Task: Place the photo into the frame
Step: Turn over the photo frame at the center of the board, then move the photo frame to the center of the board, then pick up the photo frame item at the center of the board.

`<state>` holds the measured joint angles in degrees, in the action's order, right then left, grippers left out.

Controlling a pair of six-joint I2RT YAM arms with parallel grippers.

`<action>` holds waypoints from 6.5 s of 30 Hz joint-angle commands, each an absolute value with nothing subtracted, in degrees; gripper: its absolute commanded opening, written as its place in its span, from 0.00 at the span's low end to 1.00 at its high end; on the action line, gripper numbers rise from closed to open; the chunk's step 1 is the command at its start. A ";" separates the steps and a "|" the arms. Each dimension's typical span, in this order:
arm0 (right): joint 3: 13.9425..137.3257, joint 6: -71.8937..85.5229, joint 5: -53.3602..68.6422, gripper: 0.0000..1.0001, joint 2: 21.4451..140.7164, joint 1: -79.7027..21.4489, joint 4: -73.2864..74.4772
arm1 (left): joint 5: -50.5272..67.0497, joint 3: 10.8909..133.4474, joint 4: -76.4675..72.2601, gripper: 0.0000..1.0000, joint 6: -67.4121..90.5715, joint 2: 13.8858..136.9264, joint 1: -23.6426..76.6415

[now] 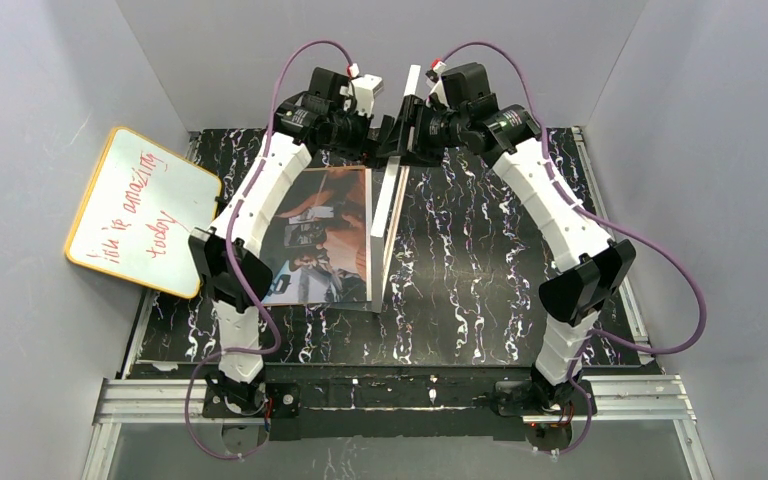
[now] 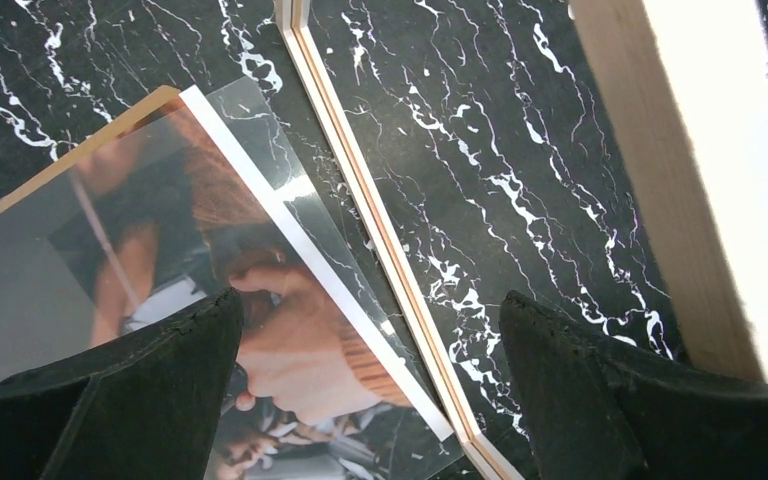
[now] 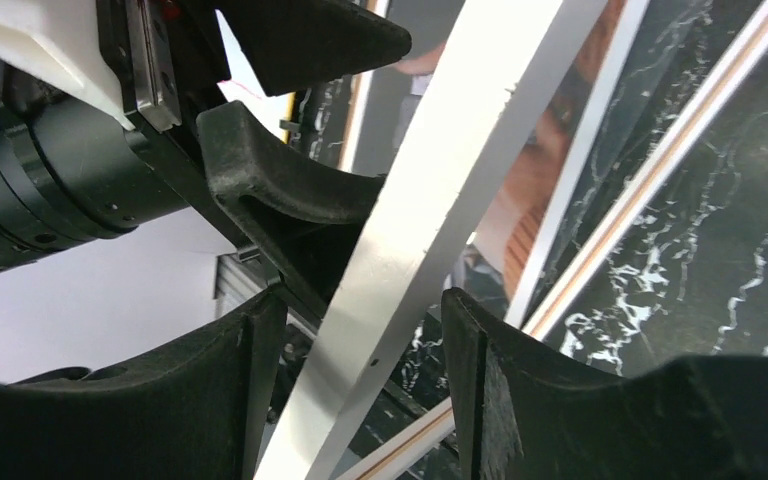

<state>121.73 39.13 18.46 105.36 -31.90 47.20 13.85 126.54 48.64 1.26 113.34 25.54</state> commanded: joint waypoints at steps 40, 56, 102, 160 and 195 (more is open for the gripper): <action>91.71 22.68 -14.14 0.37 80.86 -24.61 58.02 | -1.69 92.43 37.80 0.98 -11.93 107.87 26.91; 82.14 22.93 -24.27 0.36 82.01 -24.67 55.36 | -6.75 83.52 29.94 0.98 -14.27 110.66 30.03; 63.54 20.39 -26.87 0.28 101.92 -17.93 35.85 | -14.06 75.72 24.49 0.98 -19.82 112.37 35.16; 72.61 43.29 0.34 0.64 93.27 -27.27 27.04 | -12.15 103.34 43.63 0.98 -19.10 110.95 23.33; 109.99 47.01 -5.73 0.70 135.16 -36.94 25.69 | -23.36 77.26 27.01 0.72 -27.47 114.75 2.11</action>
